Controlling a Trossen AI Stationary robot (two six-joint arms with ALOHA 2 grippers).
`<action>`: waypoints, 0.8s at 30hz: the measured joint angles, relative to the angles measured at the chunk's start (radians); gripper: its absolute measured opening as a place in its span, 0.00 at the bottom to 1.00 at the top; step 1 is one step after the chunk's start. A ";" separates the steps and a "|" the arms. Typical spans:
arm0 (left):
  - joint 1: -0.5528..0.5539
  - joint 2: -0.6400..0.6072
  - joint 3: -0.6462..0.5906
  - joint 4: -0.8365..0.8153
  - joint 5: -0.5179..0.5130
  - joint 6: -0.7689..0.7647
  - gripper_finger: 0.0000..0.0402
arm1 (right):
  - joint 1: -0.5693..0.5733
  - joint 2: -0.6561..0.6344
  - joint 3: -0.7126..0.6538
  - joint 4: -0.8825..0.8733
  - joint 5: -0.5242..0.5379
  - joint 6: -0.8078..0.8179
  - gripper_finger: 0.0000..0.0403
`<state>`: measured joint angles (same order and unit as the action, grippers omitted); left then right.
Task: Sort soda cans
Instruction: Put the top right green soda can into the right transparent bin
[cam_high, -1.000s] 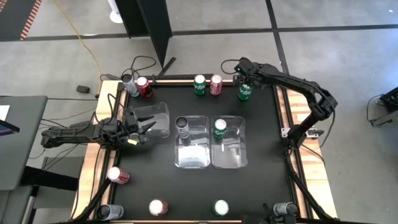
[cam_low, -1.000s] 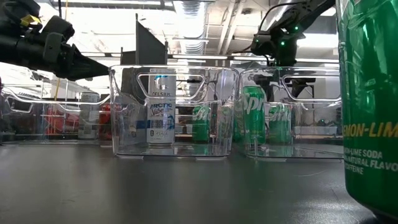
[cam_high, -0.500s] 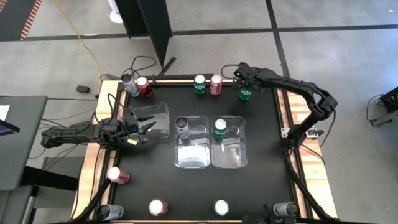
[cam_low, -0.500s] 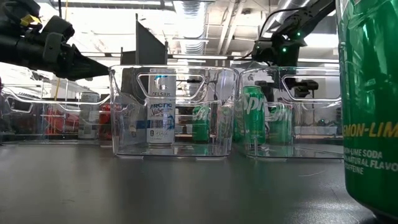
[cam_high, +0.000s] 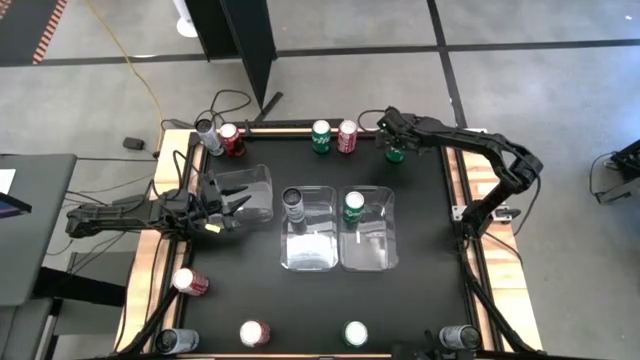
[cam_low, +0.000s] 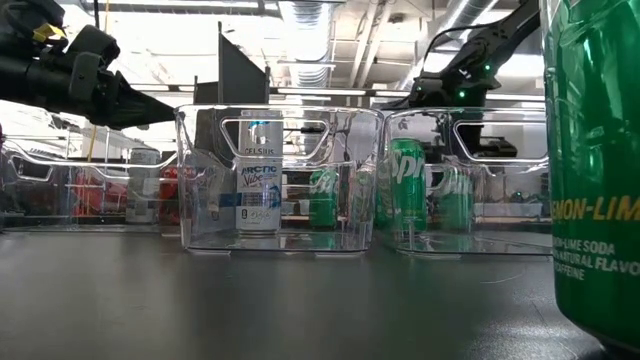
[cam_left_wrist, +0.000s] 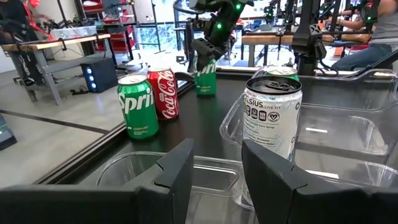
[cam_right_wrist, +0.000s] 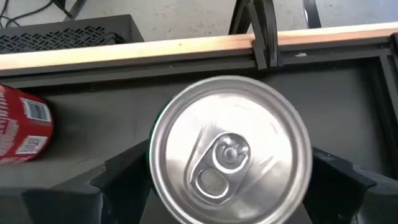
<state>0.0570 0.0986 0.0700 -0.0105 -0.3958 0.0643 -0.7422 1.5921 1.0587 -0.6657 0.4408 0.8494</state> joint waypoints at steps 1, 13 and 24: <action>0.000 0.000 0.000 0.000 0.000 0.000 0.33 | 0.000 0.000 -0.003 0.000 0.000 0.000 0.89; 0.000 0.000 0.000 -0.003 0.000 0.000 0.33 | 0.004 0.000 -0.003 0.015 0.007 -0.035 0.75; 0.000 0.000 0.000 -0.005 0.000 -0.002 0.33 | 0.103 -0.001 0.035 -0.042 0.014 -0.064 0.75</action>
<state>0.0570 0.0986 0.0704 -0.0158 -0.3958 0.0619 -0.6390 1.5913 1.0941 -0.7080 0.4552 0.7849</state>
